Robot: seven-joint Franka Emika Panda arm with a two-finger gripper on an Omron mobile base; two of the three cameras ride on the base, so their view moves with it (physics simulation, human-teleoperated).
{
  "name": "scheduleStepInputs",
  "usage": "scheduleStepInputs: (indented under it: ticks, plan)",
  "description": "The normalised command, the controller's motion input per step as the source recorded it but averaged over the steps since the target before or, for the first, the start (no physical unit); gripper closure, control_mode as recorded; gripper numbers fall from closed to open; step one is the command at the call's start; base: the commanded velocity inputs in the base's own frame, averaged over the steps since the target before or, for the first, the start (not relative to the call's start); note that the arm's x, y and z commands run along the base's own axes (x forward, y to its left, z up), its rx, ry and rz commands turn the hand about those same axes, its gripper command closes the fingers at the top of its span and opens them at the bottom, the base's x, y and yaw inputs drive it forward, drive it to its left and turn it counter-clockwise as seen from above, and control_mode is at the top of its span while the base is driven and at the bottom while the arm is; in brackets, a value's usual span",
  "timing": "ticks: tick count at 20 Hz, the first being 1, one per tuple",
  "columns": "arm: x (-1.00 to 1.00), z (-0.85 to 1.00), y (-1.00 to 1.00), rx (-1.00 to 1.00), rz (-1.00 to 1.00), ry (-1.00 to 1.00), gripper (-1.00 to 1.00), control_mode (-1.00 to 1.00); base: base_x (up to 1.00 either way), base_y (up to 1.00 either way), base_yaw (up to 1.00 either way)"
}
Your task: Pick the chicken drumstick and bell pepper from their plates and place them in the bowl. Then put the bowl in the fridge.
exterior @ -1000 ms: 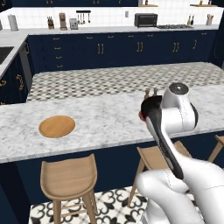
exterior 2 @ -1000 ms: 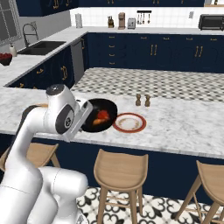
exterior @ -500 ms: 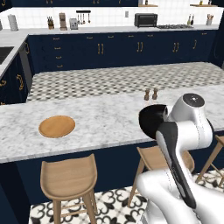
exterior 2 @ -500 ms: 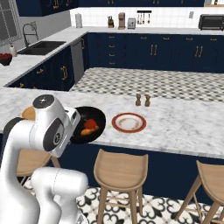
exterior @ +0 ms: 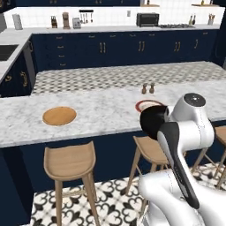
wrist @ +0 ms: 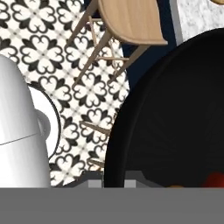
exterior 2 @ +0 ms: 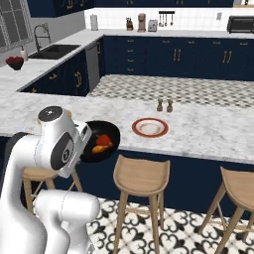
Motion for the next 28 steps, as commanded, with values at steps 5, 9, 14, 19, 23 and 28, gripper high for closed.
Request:
scheduleStepInputs:
  ticks: [5, 9, 14, 19, 23, 28]
  plan:
    - [0.0, 0.0, 0.0, 0.0, 0.0, 0.0, 1.0, 1.0, -0.91, -0.54, -0.03]
    - [0.0, 0.0, 0.0, 0.0, 0.0, 0.0, 1.0, 1.0, -0.68, -0.58, -0.49]
    - [0.0, 0.0, 0.0, 0.0, 0.0, 0.0, 1.0, 1.0, -0.11, -0.13, -0.76]
    - [0.0, 0.0, 0.0, 0.0, 0.0, 0.0, 1.0, 1.0, 0.02, -0.18, -0.8]
    - [0.0, 0.0, 0.0, 0.0, 0.0, 0.0, 1.0, 1.0, 0.54, -0.67, -0.57]
    - [0.0, 0.0, 0.0, 0.0, 0.0, 0.0, 1.0, 1.0, 1.0, -0.95, -0.2]
